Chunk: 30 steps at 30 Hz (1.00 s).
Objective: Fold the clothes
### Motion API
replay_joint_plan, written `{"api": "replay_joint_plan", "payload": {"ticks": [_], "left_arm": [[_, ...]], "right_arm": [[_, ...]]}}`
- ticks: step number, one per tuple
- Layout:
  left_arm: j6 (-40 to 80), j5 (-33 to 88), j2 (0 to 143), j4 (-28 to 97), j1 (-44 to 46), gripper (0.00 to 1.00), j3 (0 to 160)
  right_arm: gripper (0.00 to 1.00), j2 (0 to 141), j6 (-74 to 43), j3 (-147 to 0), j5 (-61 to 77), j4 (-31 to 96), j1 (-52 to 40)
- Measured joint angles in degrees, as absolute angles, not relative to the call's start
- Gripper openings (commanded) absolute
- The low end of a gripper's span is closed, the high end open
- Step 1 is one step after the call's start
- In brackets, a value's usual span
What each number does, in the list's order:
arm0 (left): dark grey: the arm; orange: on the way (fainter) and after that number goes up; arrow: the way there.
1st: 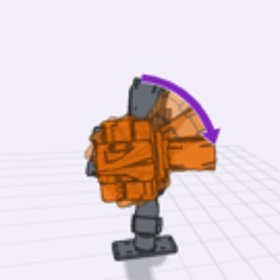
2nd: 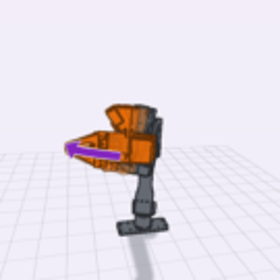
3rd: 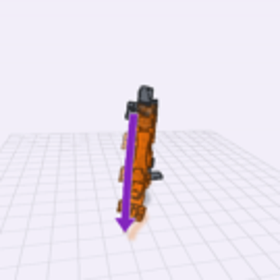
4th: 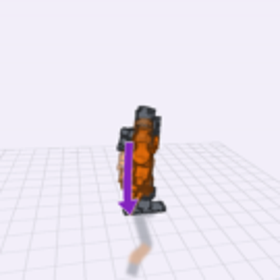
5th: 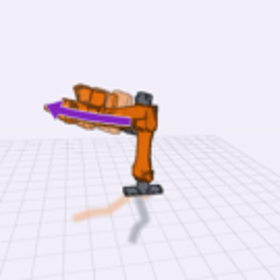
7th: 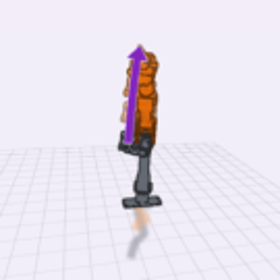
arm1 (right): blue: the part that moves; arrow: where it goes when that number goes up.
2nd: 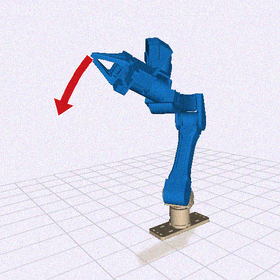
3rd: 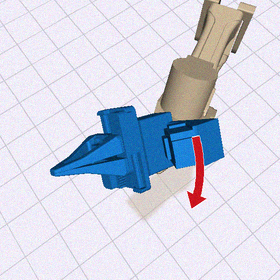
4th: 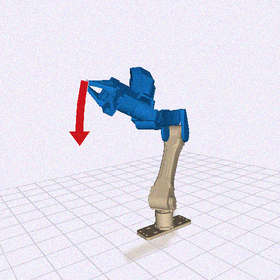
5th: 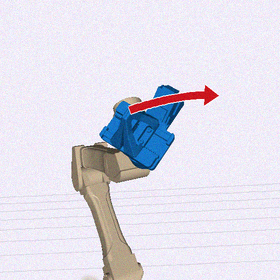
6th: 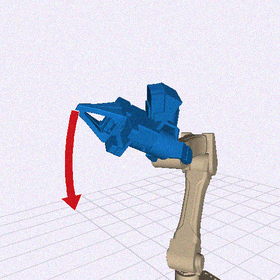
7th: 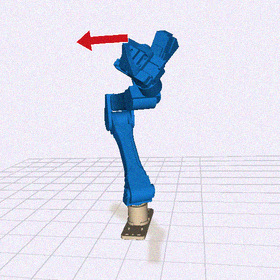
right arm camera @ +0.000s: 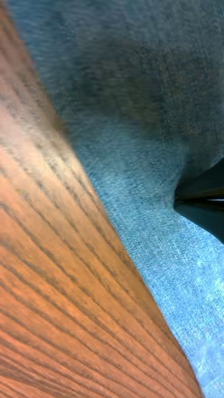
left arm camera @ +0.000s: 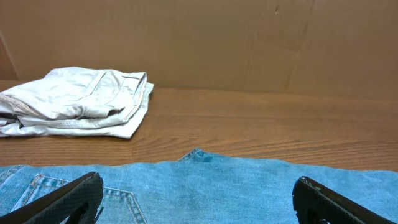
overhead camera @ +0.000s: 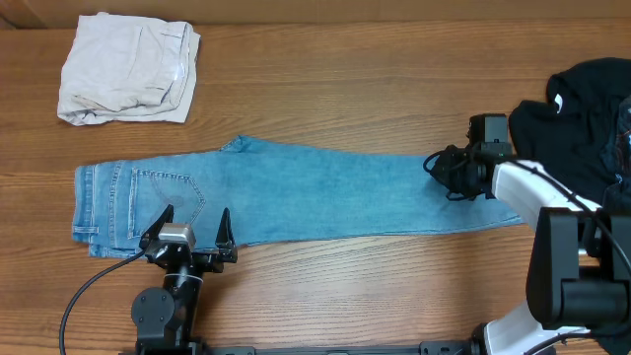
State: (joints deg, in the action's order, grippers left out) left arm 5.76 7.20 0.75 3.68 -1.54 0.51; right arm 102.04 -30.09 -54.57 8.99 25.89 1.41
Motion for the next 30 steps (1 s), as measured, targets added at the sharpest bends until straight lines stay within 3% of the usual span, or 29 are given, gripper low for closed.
{"api": "replay_joint_plan", "payload": {"ticks": [3,4,6,9,10,11,13,19,24,30], "left_arm": [[5.7,7.2,0.8,3.7,-1.5,1.0,0.5],[5.8,7.2,0.7,3.7,-1.5,1.0,0.5],[5.8,7.2,0.7,3.6,-1.5,1.0,0.5],[5.7,7.2,0.7,3.7,-1.5,1.0,0.5],[5.7,7.2,0.7,3.7,-1.5,1.0,0.5],[5.8,7.2,0.7,3.7,-1.5,1.0,0.5],[5.8,7.2,0.8,3.7,-1.5,1.0,0.5],[5.8,7.2,0.8,3.7,-1.5,1.0,0.5],[5.7,7.2,0.7,3.7,-1.5,1.0,0.5],[5.8,7.2,0.7,3.7,-1.5,1.0,0.5]], "right_arm": [[0.05,103.1,-28.4,-60.7,7.9,35.5,1.8],[0.1,103.3,-27.8,-64.4,7.0,39.2,2.3],[0.34,103.5,-27.0,-71.7,5.7,47.9,3.4],[0.39,103.5,-26.6,-80.3,3.6,56.6,6.0],[0.5,103.5,-26.3,-82.8,2.9,59.4,7.7],[0.5,103.3,-26.0,-84.3,2.4,60.7,9.3],[0.45,103.2,-24.8,-85.6,1.7,63.1,13.5],[0.04,103.2,-21.2,-84.5,1.4,65.6,27.0],[0.04,103.2,-18.0,-84.0,6.1,65.0,33.6],[0.04,103.6,-15.8,-84.0,9.1,64.4,33.8]]}}
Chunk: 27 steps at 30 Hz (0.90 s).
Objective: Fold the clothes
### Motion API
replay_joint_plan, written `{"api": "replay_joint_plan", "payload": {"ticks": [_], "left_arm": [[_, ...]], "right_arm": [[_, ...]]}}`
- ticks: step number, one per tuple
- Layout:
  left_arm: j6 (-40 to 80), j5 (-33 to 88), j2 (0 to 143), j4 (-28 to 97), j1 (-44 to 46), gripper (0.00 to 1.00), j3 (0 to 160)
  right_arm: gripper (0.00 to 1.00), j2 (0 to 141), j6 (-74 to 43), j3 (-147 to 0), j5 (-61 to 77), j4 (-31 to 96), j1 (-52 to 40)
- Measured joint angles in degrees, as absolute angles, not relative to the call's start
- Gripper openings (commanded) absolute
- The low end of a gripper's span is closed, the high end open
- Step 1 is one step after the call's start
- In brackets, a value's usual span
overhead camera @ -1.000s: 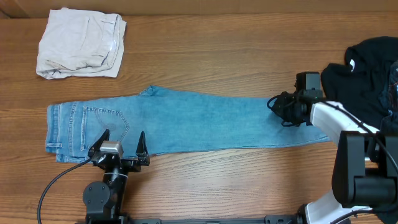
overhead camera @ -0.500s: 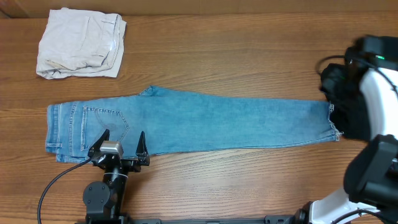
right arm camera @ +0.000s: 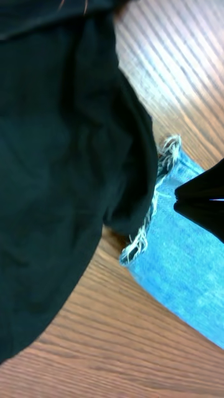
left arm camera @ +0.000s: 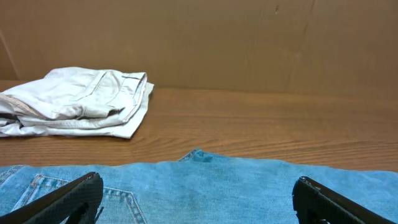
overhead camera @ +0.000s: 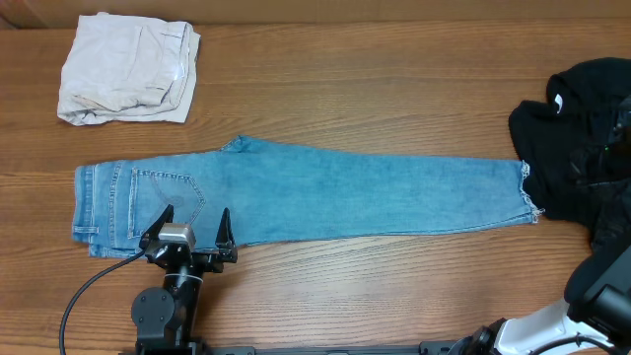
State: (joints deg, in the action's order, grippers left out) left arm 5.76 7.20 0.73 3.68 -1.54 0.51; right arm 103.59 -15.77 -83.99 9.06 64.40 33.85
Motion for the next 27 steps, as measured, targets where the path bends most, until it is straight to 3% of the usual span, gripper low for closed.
{"api": "replay_joint_plan", "payload": {"ticks": [27], "left_arm": [[5.7,7.2,0.8,3.7,-1.5,1.0,0.5]], "right_arm": [[0.04,121.0,-14.2,-83.9,13.9,59.5,33.8]]}}
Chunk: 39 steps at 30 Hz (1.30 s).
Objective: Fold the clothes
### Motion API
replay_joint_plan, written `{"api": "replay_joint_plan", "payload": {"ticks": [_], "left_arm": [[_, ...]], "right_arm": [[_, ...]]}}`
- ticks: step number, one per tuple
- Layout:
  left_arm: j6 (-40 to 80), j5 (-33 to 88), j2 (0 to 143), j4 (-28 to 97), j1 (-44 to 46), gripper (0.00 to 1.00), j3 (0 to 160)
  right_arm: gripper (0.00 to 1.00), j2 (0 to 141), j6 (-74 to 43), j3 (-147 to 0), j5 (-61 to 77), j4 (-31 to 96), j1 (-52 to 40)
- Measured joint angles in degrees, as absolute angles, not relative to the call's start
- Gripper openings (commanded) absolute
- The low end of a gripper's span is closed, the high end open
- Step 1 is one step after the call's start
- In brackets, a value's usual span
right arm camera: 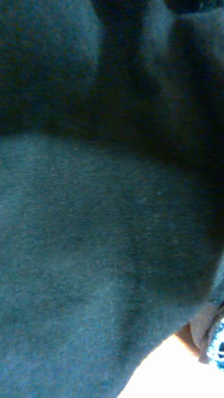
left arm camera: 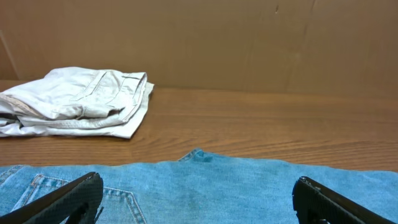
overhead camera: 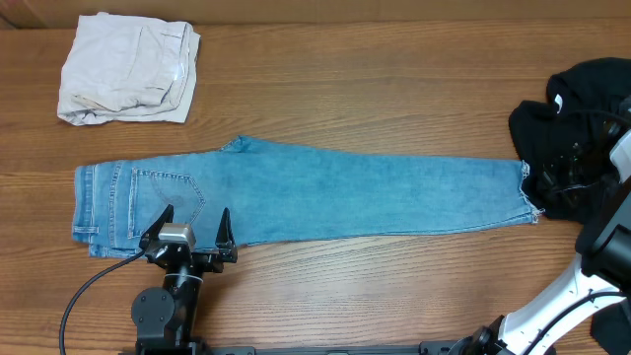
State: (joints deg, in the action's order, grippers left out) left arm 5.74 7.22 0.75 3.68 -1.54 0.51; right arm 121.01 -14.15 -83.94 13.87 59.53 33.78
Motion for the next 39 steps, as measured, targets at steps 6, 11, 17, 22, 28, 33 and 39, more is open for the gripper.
{"api": "replay_joint_plan", "payload": {"ticks": [6,11,17,22,28,33,39], "left_arm": [[5.7,7.2,0.8,3.7,-1.5,1.0,0.5],[5.7,7.2,0.8,3.7,-1.5,1.0,0.5],[5.7,7.2,0.8,3.7,-1.5,1.0,0.5],[5.8,7.2,0.8,3.7,-1.5,1.0,0.5],[5.7,7.2,0.7,3.7,-1.5,1.0,0.5],[5.7,7.2,0.7,3.7,-1.5,1.0,0.5],[5.7,7.2,0.8,3.7,-1.5,1.0,0.5]], "right_arm": [[0.04,121.0,-15.0,-84.0,11.8,57.0,34.2],[0.04,121.1,-16.1,-84.4,8.4,53.0,36.9],[0.04,121.5,-17.2,-85.4,2.5,50.4,42.7],[0.04,122.8,-19.1,-88.2,-4.4,52.9,47.5],[0.04,126.0,-20.1,-97.8,-8.5,63.0,47.9],[0.07,126.3,-20.6,-114.1,-8.0,69.7,45.4],[0.09,125.9,-18.8,-120.6,1.9,72.6,40.2]]}}
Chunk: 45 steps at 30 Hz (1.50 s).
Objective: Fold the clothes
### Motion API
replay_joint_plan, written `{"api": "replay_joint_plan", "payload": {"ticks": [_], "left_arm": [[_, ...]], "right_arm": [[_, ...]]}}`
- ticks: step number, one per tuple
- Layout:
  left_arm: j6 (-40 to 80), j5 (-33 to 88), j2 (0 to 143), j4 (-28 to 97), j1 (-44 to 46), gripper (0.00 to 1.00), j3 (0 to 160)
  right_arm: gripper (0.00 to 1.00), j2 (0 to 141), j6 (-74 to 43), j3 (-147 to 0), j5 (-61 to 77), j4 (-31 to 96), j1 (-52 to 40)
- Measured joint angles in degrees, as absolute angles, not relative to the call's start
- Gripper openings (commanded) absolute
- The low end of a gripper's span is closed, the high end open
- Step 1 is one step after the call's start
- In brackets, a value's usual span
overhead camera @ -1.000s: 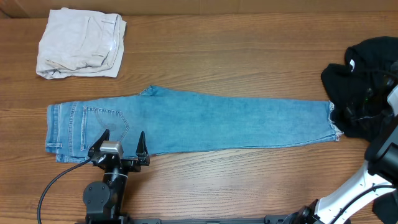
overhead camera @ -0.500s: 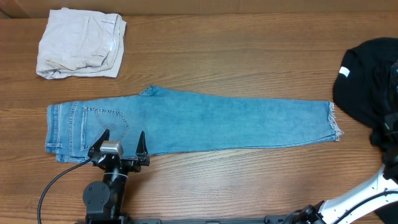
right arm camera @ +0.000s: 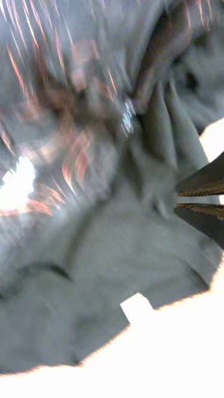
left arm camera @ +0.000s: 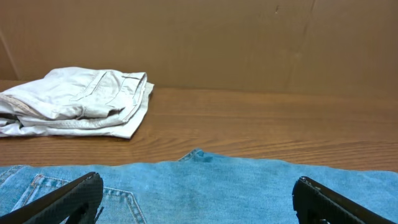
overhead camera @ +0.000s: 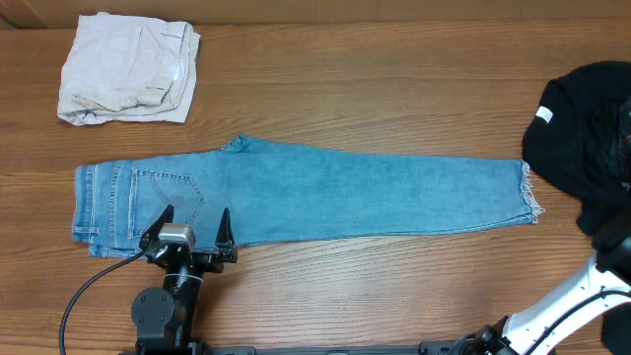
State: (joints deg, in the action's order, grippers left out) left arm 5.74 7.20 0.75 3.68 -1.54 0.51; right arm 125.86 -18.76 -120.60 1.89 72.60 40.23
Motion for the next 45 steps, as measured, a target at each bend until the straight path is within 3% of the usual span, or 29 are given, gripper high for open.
{"api": "replay_joint_plan", "payload": {"ticks": [4,15,34,45], "left_arm": [[5.8,7.2,0.7,3.7,-1.5,1.0,0.5],[5.7,7.2,0.7,3.7,-1.5,1.0,0.5],[5.8,7.2,0.7,3.7,-1.5,1.0,0.5],[5.7,7.2,0.8,3.7,-1.5,1.0,0.5]], "right_arm": [[0.04,125.9,-17.5,-115.4,4.5,71.5,36.4],[0.04,126.2,-17.1,-100.8,8.9,70.5,35.5],[0.04,129.1,-16.5,-98.2,12.5,57.6,35.6],[0.04,130.6,-16.5,-98.3,7.2,42.2,35.3]]}}
